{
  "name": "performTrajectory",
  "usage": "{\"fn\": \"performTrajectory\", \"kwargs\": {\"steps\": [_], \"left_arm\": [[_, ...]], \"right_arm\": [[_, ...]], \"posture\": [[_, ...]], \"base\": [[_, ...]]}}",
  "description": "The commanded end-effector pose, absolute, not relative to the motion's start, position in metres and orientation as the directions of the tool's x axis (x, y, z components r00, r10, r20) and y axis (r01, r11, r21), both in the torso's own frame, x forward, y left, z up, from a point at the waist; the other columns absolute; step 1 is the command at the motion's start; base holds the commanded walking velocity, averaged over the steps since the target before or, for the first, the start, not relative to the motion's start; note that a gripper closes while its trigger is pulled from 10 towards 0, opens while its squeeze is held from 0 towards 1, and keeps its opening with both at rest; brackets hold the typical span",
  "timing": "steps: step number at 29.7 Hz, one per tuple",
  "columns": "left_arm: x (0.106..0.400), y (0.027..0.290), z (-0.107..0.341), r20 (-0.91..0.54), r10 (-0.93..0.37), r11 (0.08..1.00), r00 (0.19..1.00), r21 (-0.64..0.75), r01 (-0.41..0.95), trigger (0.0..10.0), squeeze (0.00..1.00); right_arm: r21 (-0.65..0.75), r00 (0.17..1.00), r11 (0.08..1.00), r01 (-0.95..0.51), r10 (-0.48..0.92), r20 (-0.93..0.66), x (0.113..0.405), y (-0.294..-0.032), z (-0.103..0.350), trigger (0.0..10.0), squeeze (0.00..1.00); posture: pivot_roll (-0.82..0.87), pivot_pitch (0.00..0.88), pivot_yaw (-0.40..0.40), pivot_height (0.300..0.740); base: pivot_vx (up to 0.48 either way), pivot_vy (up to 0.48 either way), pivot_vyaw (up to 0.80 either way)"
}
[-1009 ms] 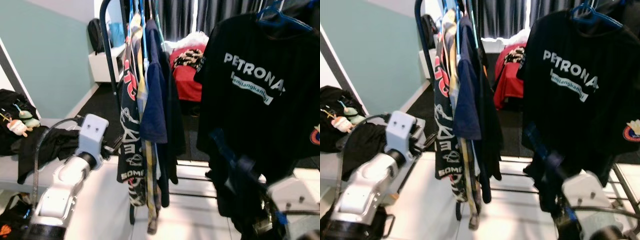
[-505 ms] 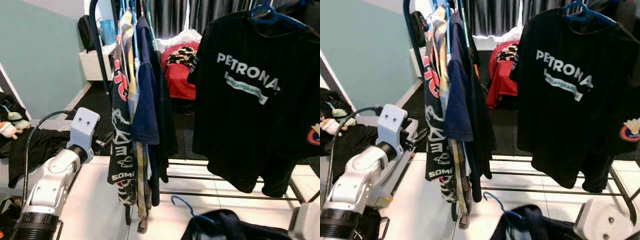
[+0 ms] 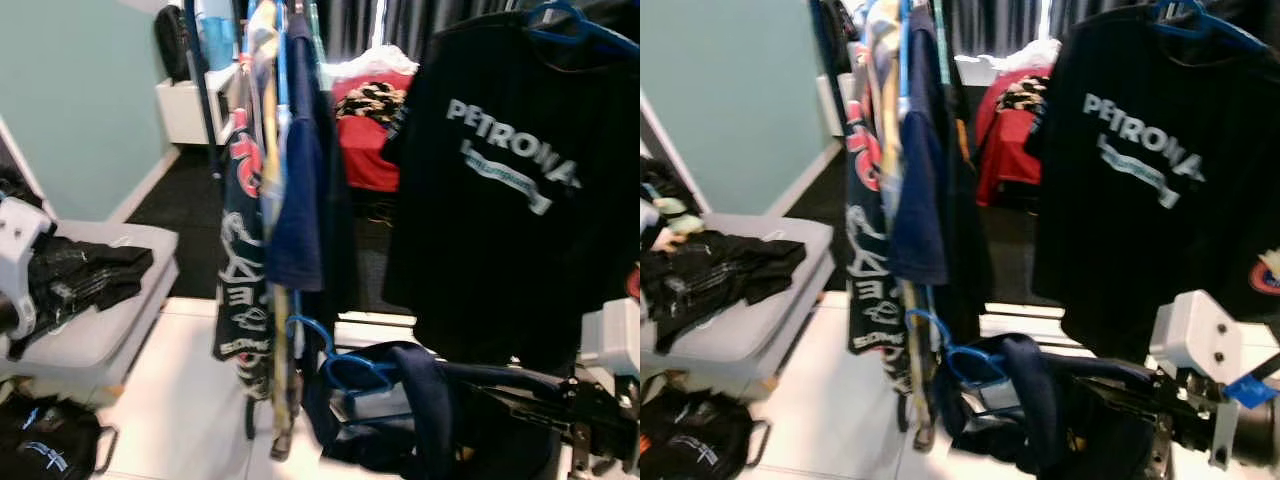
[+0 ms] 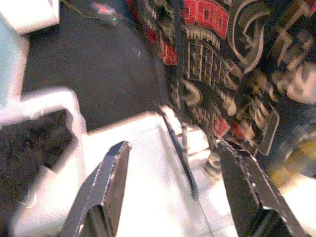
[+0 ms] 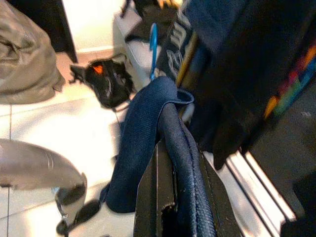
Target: Hang hanger
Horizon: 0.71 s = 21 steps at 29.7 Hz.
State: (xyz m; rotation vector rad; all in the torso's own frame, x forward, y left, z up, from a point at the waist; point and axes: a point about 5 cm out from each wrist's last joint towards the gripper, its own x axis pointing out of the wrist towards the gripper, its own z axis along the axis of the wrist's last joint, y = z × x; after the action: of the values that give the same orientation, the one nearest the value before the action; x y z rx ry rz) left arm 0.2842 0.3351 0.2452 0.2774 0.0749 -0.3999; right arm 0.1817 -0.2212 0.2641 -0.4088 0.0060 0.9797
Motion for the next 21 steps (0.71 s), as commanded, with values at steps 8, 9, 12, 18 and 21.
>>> {"fn": "performTrajectory", "kwargs": {"steps": [8, 9, 12, 18, 21], "left_arm": [[0.267, 0.268, 0.234, -0.147, -0.683, 0.697, 0.715, 0.161, 0.699, 10.0, 0.00], [0.268, 0.253, 0.234, -0.120, -0.724, 0.665, 0.680, 0.139, 0.733, 10.0, 0.00], [0.268, 0.240, 0.236, -0.099, -0.757, 0.634, 0.645, 0.128, 0.763, 10.0, 0.00], [0.268, 0.215, 0.248, -0.032, -0.816, 0.570, 0.578, 0.123, 0.812, 10.0, 0.00], [0.272, 0.209, 0.255, -0.005, -0.824, 0.561, 0.567, 0.135, 0.816, 10.0, 0.00]], "right_arm": [[-0.330, 0.474, 0.441, -0.835, 0.880, -0.024, 0.203, -0.194, 0.278, 10.0, 0.00], [-0.338, 0.467, 0.439, -0.833, 0.884, -0.002, 0.208, -0.191, 0.282, 10.0, 0.00], [-0.343, 0.457, 0.435, -0.833, 0.889, 0.016, 0.211, -0.188, 0.285, 10.0, 0.00], [-0.345, 0.428, 0.422, -0.838, 0.902, 0.064, 0.216, -0.183, 0.292, 10.0, 0.00], [-0.341, 0.416, 0.419, -0.841, 0.905, 0.086, 0.217, -0.182, 0.295, 10.0, 0.00]], "posture": [[-0.10, 0.181, -0.006, 0.740], [-0.10, 0.177, -0.005, 0.740], [-0.09, 0.177, -0.006, 0.740], [-0.08, 0.173, -0.008, 0.740], [-0.07, 0.162, -0.004, 0.740]], "base": [[0.000, 0.000, 0.00], [0.000, 0.000, 0.00], [0.000, 0.000, 0.00], [0.000, 0.000, 0.00], [0.000, 0.000, 0.00]]}}
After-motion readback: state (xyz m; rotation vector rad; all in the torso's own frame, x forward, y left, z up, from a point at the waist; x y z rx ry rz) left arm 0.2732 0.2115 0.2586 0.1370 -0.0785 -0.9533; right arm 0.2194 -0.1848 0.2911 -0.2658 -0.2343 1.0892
